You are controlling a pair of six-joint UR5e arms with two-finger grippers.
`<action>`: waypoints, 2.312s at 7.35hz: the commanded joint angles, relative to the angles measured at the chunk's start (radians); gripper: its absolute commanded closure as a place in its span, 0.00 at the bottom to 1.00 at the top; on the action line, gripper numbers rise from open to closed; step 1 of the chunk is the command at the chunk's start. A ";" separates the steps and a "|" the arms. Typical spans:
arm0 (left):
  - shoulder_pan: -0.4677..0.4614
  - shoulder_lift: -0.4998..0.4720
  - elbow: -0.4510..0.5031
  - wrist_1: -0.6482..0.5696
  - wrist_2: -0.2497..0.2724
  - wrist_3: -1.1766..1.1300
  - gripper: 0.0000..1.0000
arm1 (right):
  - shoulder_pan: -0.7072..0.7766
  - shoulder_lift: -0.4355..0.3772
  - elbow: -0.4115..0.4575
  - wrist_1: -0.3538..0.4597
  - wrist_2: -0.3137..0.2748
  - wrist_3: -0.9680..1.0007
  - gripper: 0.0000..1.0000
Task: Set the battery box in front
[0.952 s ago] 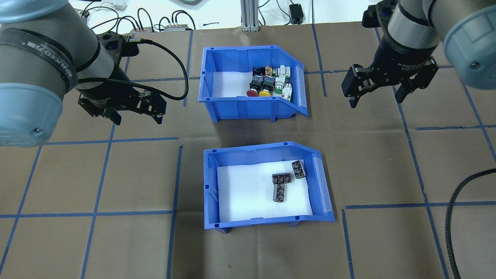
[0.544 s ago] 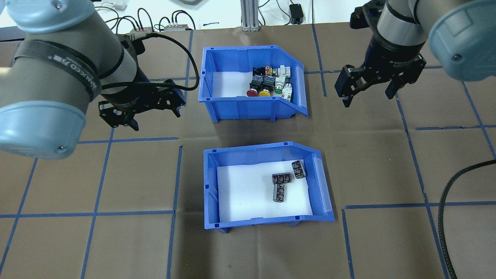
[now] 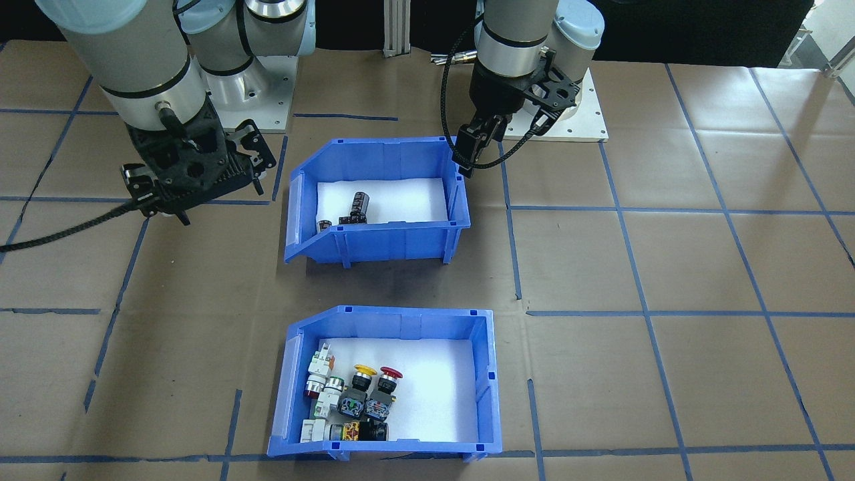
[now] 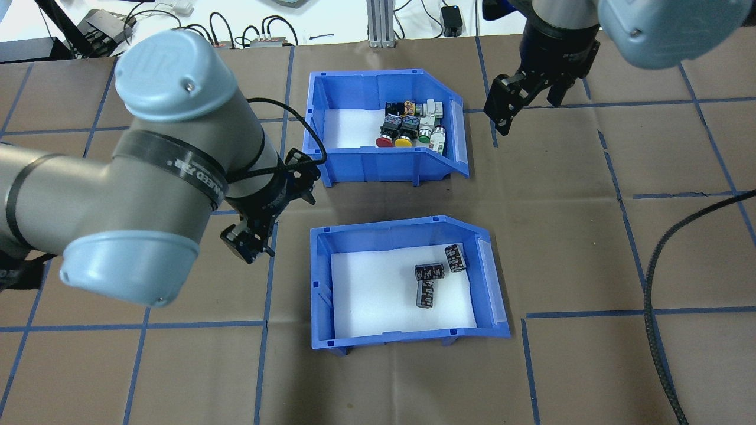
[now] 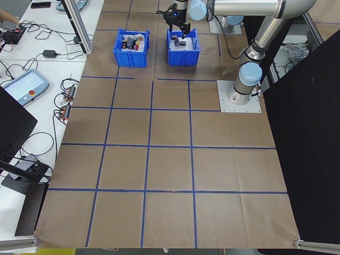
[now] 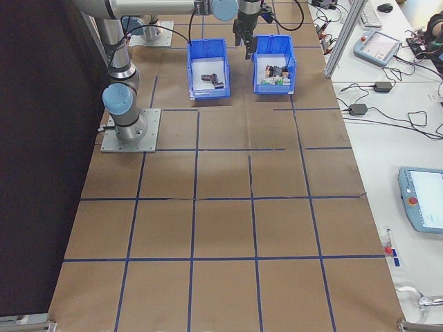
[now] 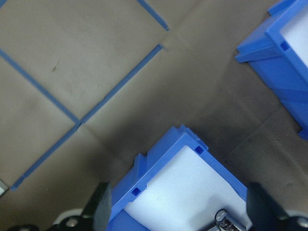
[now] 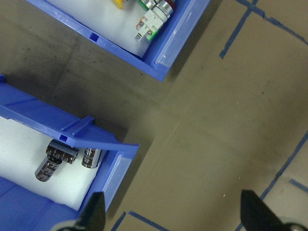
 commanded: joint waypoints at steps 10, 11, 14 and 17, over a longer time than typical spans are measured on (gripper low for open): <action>-0.240 -0.022 -0.273 0.382 -0.013 -0.700 0.01 | 0.355 0.354 -0.188 -0.106 -0.019 -0.611 0.00; -0.256 -0.027 -0.274 0.387 -0.013 -0.715 0.01 | 0.354 0.378 -0.186 -0.133 -0.021 -0.612 0.00; -0.296 -0.055 -0.271 0.389 -0.070 -0.798 0.04 | 0.345 0.403 -0.087 -0.365 -0.048 -0.612 0.00; -0.305 -0.122 -0.268 0.392 -0.068 -0.798 0.03 | 0.337 0.406 -0.044 -0.437 -0.083 -0.609 0.00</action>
